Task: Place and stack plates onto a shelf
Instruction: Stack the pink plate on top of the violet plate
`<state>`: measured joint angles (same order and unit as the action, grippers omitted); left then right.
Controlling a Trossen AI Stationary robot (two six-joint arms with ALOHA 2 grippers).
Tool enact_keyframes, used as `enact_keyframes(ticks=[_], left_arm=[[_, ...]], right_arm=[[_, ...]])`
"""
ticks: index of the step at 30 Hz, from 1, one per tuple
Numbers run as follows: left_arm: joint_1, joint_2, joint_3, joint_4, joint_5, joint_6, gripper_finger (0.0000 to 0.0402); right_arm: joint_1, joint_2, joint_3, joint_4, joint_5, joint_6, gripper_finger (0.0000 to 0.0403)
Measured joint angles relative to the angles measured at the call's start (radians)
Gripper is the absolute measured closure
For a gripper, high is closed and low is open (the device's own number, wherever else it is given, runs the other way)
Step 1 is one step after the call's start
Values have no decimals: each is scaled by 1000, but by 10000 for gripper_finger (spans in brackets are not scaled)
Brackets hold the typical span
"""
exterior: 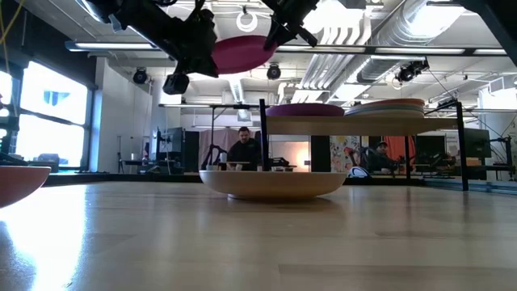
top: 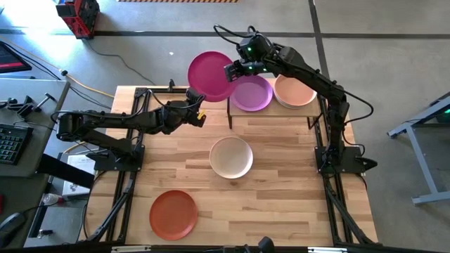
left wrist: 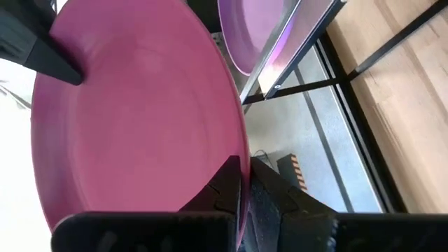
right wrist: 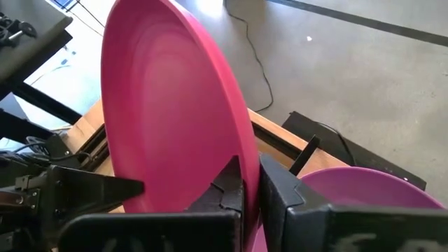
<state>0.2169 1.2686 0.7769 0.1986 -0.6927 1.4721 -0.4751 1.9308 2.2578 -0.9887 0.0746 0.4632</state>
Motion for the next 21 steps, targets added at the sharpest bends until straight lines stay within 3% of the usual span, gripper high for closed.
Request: enact_keyframes(ticks=[6, 21], left_arm=[[0, 0, 0, 0, -2, -69, 385], [-30, 0, 2, -18, -104, -416, 290]], right_arm=[[0, 0, 0, 0, 0, 8, 401], [-19, 1, 0, 8, 101, 29, 403]])
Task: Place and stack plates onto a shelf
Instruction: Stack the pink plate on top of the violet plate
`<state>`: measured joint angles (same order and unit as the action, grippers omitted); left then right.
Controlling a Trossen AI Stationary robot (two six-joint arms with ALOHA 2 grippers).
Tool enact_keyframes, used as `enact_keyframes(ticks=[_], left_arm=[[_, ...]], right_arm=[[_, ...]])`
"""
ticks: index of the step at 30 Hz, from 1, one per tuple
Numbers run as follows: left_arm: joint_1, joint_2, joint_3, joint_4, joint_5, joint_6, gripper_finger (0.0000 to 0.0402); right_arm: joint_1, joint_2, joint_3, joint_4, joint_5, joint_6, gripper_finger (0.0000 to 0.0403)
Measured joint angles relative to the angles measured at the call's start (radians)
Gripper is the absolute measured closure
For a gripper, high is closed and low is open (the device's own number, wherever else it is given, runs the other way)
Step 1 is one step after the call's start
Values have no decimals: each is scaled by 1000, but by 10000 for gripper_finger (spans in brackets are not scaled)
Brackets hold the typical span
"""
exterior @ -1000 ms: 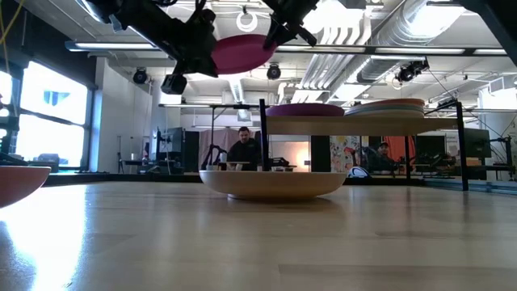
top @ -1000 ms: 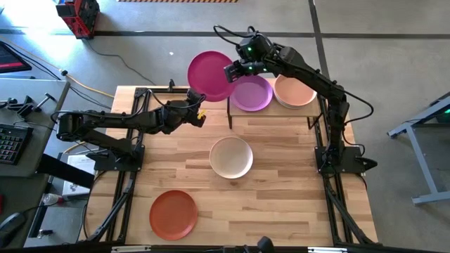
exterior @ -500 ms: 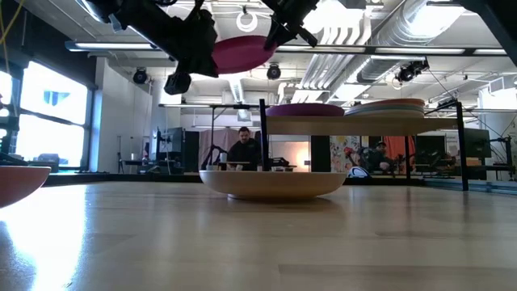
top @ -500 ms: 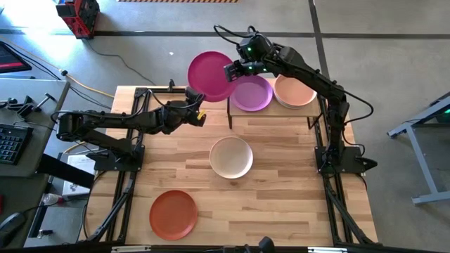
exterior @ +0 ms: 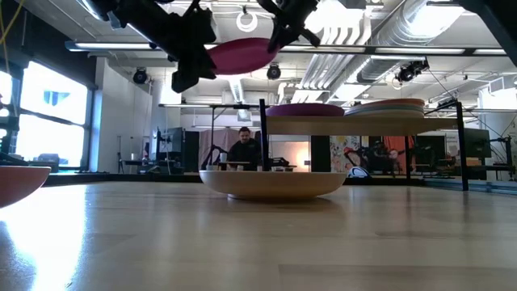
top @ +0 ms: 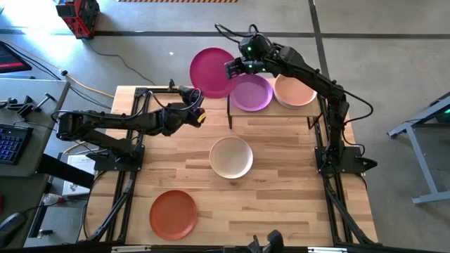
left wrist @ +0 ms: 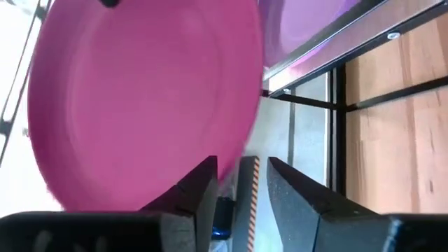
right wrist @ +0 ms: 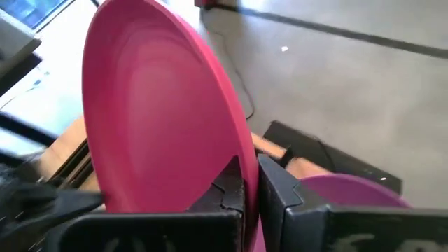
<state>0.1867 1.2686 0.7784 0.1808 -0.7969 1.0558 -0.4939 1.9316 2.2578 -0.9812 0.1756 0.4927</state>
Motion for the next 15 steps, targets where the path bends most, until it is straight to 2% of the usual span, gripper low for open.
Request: enact_keyframes(ticks=[8, 15], left_arm=[[1, 0, -2, -32, -60, -101, 284], [11, 0, -2, -59, -197, -226, 284]], right_arm=[[-68, -3, 0, 29, 20, -1, 402], [-139, -34, 0, -21, -18, -76, 402]])
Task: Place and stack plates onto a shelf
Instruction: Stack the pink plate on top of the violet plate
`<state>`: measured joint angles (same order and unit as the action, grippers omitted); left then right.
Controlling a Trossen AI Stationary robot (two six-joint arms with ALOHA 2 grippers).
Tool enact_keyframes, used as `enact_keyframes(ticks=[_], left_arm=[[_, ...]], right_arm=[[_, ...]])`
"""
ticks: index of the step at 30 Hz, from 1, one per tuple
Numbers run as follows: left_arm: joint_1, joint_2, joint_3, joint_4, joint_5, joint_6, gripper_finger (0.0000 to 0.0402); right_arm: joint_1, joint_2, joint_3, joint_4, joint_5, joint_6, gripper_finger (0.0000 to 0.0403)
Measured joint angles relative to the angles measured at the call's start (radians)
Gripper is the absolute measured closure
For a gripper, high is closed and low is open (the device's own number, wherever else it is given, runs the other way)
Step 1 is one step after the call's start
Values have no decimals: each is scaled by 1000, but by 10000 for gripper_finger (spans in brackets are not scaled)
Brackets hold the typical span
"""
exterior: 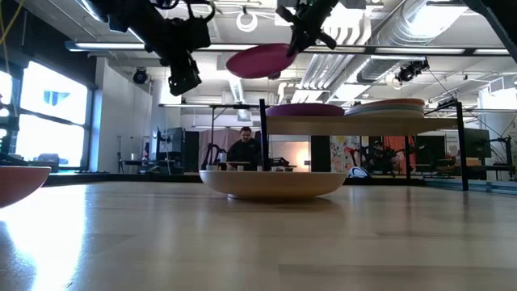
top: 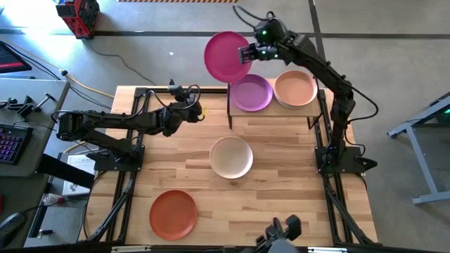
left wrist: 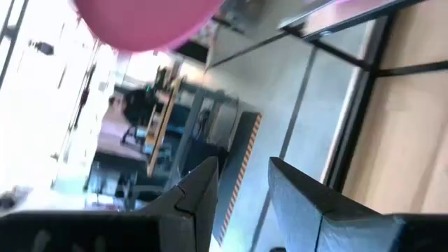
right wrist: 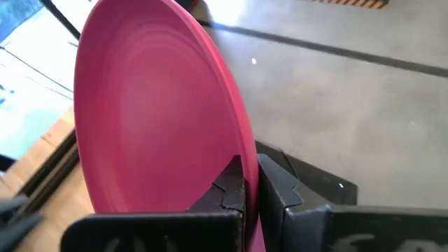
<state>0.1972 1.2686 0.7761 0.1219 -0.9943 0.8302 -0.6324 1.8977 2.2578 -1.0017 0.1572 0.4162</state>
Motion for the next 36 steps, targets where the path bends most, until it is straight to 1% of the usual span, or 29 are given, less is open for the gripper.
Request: enact_keyframes(ticks=[2, 5, 7, 11, 15, 20, 29, 36], left_arm=[[4, 0, 0, 1, -27, -41, 284], [6, 0, 0, 1, -52, -97, 284], [6, 0, 0, 1, -59, -128, 284], [6, 0, 0, 1, -60, -178, 284], [6, 0, 0, 1, -60, -194, 284], [6, 0, 0, 1, -60, -193, 284], [6, 0, 0, -12, -63, -192, 284], [6, 0, 0, -24, -63, -198, 284]], right_arm=[[-30, -8, 0, -36, -40, -9, 402], [-83, -10, 0, -104, -132, -14, 402], [-120, -8, 0, -171, -195, -18, 402], [-183, 1, -6, -282, -273, -60, 402], [-217, 1, -39, -330, -313, -103, 402], [-232, 1, -126, -334, -427, -170, 402], [-259, 1, -245, -308, -513, -227, 402], [-301, 1, -265, -297, -506, -241, 403]])
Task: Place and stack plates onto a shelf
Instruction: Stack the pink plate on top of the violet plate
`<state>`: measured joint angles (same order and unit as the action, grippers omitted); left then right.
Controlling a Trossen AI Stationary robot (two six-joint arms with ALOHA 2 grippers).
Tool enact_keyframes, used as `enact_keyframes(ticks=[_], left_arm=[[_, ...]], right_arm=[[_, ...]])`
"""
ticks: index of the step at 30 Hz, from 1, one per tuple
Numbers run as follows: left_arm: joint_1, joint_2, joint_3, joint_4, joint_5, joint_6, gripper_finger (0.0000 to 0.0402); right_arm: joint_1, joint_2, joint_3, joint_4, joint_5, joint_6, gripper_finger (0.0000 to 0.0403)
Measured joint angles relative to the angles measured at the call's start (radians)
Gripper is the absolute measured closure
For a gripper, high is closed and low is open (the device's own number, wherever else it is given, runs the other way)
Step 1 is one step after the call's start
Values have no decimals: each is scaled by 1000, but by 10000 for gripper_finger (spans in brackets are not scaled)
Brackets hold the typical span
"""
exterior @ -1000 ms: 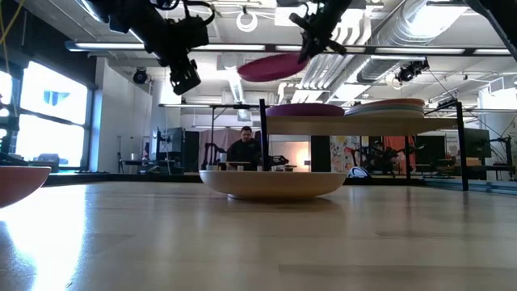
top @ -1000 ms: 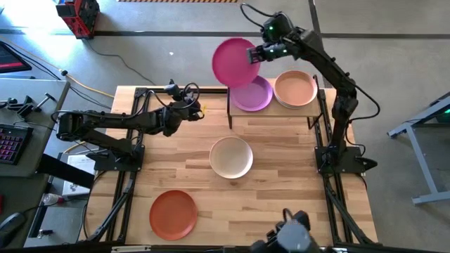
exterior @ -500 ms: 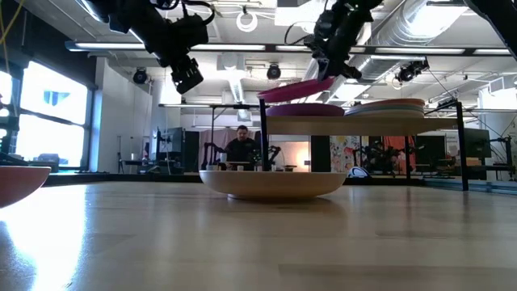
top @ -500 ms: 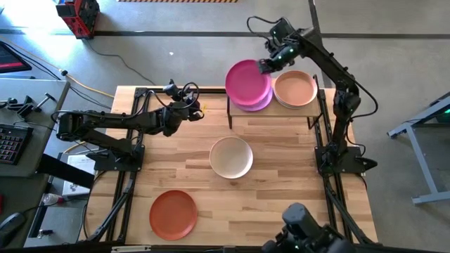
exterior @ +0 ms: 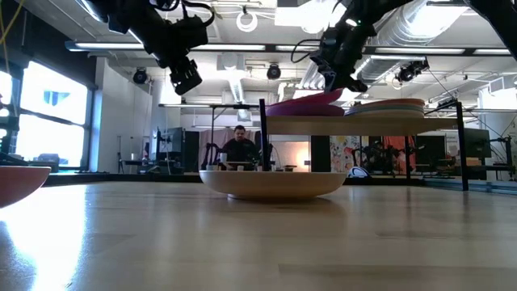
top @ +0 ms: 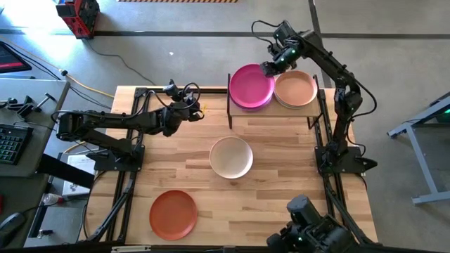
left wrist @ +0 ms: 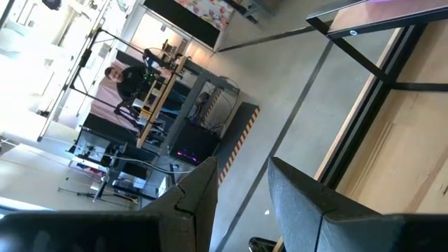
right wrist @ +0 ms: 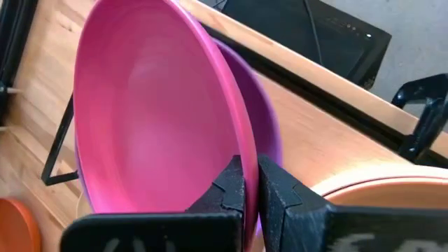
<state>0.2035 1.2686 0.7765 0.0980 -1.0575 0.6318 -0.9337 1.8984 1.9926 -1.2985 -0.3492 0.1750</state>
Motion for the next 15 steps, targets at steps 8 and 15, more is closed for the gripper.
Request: enact_keyframes(ticks=[8, 15], left_arm=[[1, 0, 0, 0, 0, -3, 284], [22, 0, 0, 0, 6, -3, 284]], right_arm=[[6, 0, 0, 1, -2, 0, 403], [29, 0, 0, -2, 49, 27, 403]])
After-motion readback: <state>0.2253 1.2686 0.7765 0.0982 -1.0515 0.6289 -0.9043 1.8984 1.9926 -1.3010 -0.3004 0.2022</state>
